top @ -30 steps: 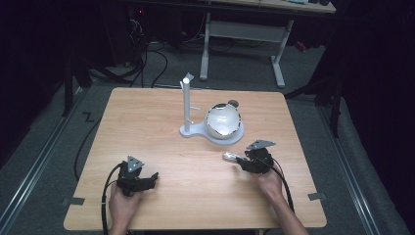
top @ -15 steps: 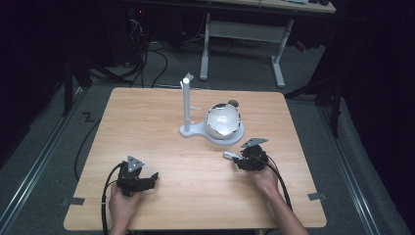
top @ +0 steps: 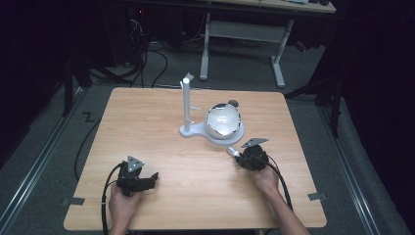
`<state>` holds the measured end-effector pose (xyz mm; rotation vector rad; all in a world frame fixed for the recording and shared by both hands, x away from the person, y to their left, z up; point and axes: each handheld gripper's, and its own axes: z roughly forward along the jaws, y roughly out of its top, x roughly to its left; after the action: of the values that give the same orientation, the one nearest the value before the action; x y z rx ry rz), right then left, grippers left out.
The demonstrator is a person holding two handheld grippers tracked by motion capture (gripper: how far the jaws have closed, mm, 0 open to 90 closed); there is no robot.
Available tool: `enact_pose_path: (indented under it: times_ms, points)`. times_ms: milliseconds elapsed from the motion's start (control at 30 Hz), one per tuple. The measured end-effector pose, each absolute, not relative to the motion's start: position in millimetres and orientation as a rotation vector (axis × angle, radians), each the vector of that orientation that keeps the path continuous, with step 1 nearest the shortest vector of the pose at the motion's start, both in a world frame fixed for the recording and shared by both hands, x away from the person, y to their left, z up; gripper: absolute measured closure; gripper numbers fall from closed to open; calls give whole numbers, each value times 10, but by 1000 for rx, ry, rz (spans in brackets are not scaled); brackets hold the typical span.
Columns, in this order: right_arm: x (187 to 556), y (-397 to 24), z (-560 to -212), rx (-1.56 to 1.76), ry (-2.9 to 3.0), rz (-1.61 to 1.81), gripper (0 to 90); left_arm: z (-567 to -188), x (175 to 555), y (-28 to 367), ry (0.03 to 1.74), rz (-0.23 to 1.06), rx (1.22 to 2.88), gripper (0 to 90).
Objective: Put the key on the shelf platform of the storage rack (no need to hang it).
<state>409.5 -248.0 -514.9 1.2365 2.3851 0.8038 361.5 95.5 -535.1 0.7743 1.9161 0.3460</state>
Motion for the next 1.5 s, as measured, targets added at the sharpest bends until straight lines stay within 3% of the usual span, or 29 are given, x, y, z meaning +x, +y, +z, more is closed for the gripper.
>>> enact_pose_path:
  times_ms: [1500]
  points:
    - [3846, -2816, -4302, 1219, 2262, 1065, 756, -5351, 3616, 956, 1915, 346, 776, 195]
